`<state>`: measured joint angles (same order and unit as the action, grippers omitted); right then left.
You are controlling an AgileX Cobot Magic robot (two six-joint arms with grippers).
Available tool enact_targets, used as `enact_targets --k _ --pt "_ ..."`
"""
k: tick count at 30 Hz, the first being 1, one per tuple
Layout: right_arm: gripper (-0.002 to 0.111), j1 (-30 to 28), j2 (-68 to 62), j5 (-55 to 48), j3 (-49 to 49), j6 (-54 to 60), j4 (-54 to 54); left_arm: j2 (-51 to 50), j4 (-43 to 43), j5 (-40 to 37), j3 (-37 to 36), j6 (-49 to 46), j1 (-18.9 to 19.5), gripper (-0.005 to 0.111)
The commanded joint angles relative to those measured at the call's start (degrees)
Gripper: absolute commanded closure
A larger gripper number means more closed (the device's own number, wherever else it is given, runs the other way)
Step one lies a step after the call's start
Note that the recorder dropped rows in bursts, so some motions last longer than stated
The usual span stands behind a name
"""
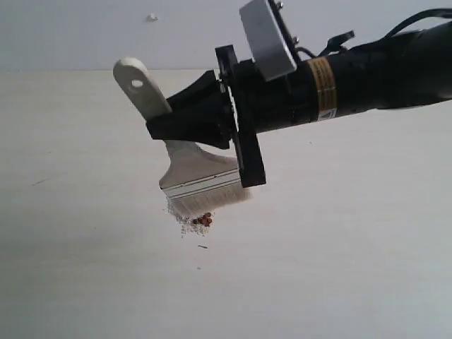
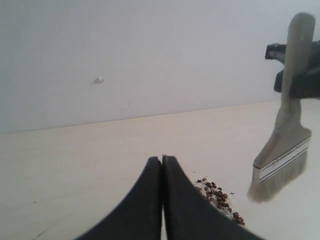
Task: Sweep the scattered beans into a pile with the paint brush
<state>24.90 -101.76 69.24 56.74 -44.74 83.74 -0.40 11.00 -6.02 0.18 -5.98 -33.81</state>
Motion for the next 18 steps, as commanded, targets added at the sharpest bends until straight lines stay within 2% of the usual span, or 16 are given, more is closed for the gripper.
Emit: enact_targets --k 1,7,10,11,13,18 --pt "0.108 -0.27 7.64 -5.41 0.31 -11.02 3.12 0.4 -0.14 0.08 -0.18 0.25 0.07 0.107" --pt "0.108 -0.27 16.3 -31.49 0.31 -32.59 13.48 0.4 -0.14 0.08 -0.18 0.25 0.07 0.107" --pt "0.108 -0.27 19.55 -47.48 0.16 -47.95 16.21 0.4 -0.14 0.08 -0.18 0.25 0.07 0.107" --pt "0.108 -0.27 20.41 -58.44 -0.49 -50.52 16.21 0.4 -0.14 0.08 -0.18 0.25 0.07 0.107" --pt "0.108 -0.27 20.0 -72.78 -1.32 -50.51 16.21 0.4 -0.14 0.08 -0.18 0.25 0.07 0.107" --pt "0.108 -0.27 16.45 -90.03 -2.97 -48.48 15.04 0.4 -0.14 0.08 -0.18 0.25 0.07 0.107"
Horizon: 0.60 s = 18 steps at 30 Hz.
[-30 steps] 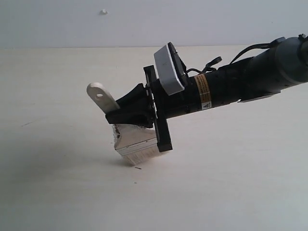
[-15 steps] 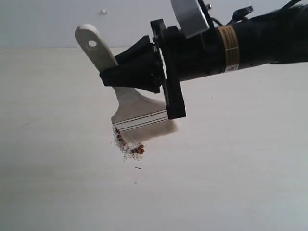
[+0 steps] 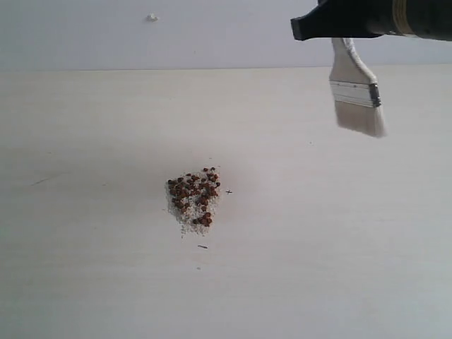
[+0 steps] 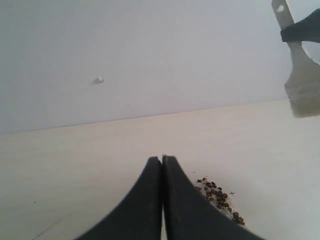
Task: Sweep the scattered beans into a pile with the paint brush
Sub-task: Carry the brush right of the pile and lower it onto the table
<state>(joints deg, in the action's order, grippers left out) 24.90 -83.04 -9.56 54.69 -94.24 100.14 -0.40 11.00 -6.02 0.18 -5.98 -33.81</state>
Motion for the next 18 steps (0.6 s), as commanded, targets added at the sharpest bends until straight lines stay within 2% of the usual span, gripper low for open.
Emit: enact_targets --k 1,4,6,7,8,9,10,11,12,13,18 --pt "0.108 -0.27 -3.88 -16.87 -0.9 5.68 -5.65 0.4 -0.14 0.08 -0.18 0.25 0.07 0.107" --pt "0.108 -1.01 -7.34 -25.8 -0.7 14.48 -9.98 0.4 -0.14 0.08 -0.18 0.25 0.07 0.107" --pt "0.108 -2.75 -9.61 -25.08 0.82 17.49 -15.3 0.4 -0.14 0.08 -0.18 0.25 0.07 0.107" --pt "0.108 -3.79 -11.33 -22.55 2.03 22.48 -20.7 0.4 -0.14 0.08 -0.18 0.25 0.07 0.107" --pt "0.108 -4.65 -13.11 -19.39 3.79 32.06 -30.93 0.4 -0.14 0.08 -0.18 0.25 0.07 0.107" --pt "0.108 -4.73 -14.39 -18.71 4.73 39.33 -36.74 0.4 -0.14 0.08 -0.18 0.25 0.07 0.107" --pt "0.108 -4.73 -16.88 -19.0 7.46 54.68 -51.61 0.4 -0.14 0.08 -0.18 0.25 0.07 0.107" --pt "0.108 -4.73 -17.79 -19.91 8.96 60.83 -59.28 0.4 -0.14 0.08 -0.18 0.25 0.07 0.107" --pt "0.108 -4.73 -20.0 -24.1 12.79 75.1 -72.83 0.4 -0.14 0.08 -0.18 0.25 0.07 0.107" --pt "0.108 -4.73 -21.37 -27.58 15.86 81.28 -79.04 0.4 -0.14 0.08 -0.18 0.25 0.07 0.107" --pt "0.108 -4.73 -24.99 -37.57 26.67 84.52 -83.73 0.4 -0.14 0.08 -0.18 0.25 0.07 0.107"
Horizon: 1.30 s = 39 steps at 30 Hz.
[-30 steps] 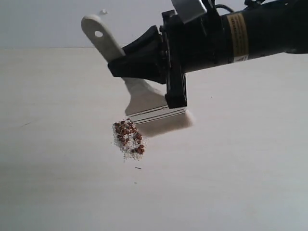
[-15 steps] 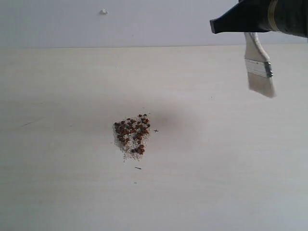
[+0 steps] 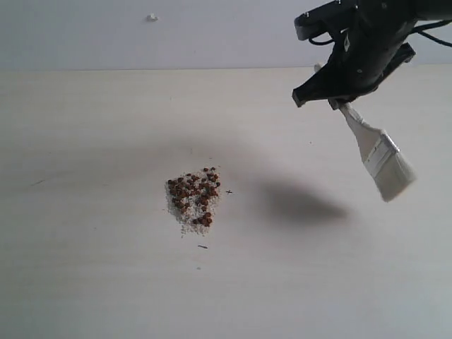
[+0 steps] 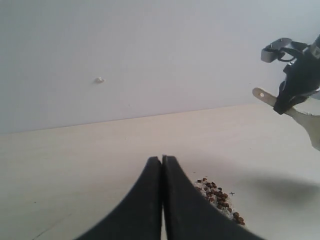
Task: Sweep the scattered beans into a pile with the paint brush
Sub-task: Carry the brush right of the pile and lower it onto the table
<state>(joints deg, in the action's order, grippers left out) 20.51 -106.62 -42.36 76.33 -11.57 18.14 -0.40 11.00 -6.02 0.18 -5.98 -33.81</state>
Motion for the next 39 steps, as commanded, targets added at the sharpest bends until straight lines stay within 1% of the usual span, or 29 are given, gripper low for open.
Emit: enact_targets --k 1,3,7,8,12,21,24,30,39 --pt "0.108 -0.34 -2.47 -7.07 7.52 -0.26 -1.6 0.4 -0.14 0.08 -0.18 0.25 0.07 0.107" --pt "0.108 -0.34 -4.32 -8.7 9.32 -4.23 -1.68 0.4 -0.14 0.08 -0.18 0.25 0.07 0.107" --pt "0.108 -0.34 -8.77 -9.85 9.35 -14.02 -1.82 0.4 -0.14 0.08 -0.18 0.25 0.07 0.107" --pt "0.108 -0.34 -10.56 -10.79 9.35 -14.7 -3.27 0.4 -0.14 0.08 -0.18 0.25 0.07 0.107" --pt "0.108 -0.22 -13.28 -11.31 9.35 -11.94 -6.47 0.4 -0.14 0.08 -0.18 0.25 0.07 0.107" --pt "0.108 -0.22 -14.22 -10.62 9.35 -12.12 -8.2 0.4 -0.14 0.08 -0.18 0.25 0.07 0.107" --pt "0.108 -0.22 -14.22 -8.81 9.35 -12.22 -7.69 0.4 -0.14 0.08 -0.18 0.25 0.07 0.107" --pt "0.108 -0.22 -14.22 -5.27 9.35 -16.05 -5.14 0.4 -0.14 0.08 -0.18 0.25 0.07 0.107" --pt "0.108 -0.22 -17.37 -4.84 9.35 -16.3 -5.14 0.4 -0.14 0.08 -0.18 0.25 0.07 0.107"
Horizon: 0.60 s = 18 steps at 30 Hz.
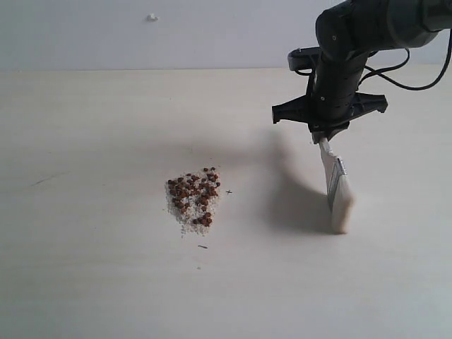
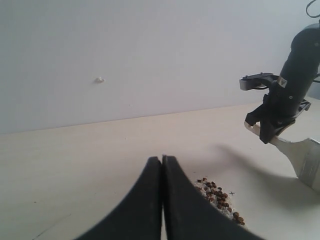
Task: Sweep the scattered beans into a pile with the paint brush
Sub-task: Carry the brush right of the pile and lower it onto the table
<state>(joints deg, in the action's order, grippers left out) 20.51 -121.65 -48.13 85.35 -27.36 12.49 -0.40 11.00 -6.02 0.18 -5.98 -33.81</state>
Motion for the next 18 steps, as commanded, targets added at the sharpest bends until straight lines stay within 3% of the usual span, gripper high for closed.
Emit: enact_targets --k 1,6,9,14,18 --pt "0.108 -0.22 -3.06 1.14 0.32 -1.03 0.52 0.4 -0.14 0.08 -0.18 0.25 0.07 0.107" --pt "0.107 -0.22 -3.82 2.23 0.41 -1.3 0.95 0.4 -0.14 0.08 -0.18 0.25 0.07 0.107" --pt "0.099 -0.22 -3.82 2.23 0.41 -1.3 0.93 0.4 -0.14 0.08 -0.18 0.25 0.07 0.107" --pt "0.075 -0.22 -3.82 2.71 0.41 -1.3 1.1 0.4 -0.14 0.08 -0.18 0.25 0.07 0.107" --pt "0.066 -0.22 -3.82 3.04 0.41 -1.3 1.32 0.4 -0.14 0.08 -0.18 0.25 0.07 0.107"
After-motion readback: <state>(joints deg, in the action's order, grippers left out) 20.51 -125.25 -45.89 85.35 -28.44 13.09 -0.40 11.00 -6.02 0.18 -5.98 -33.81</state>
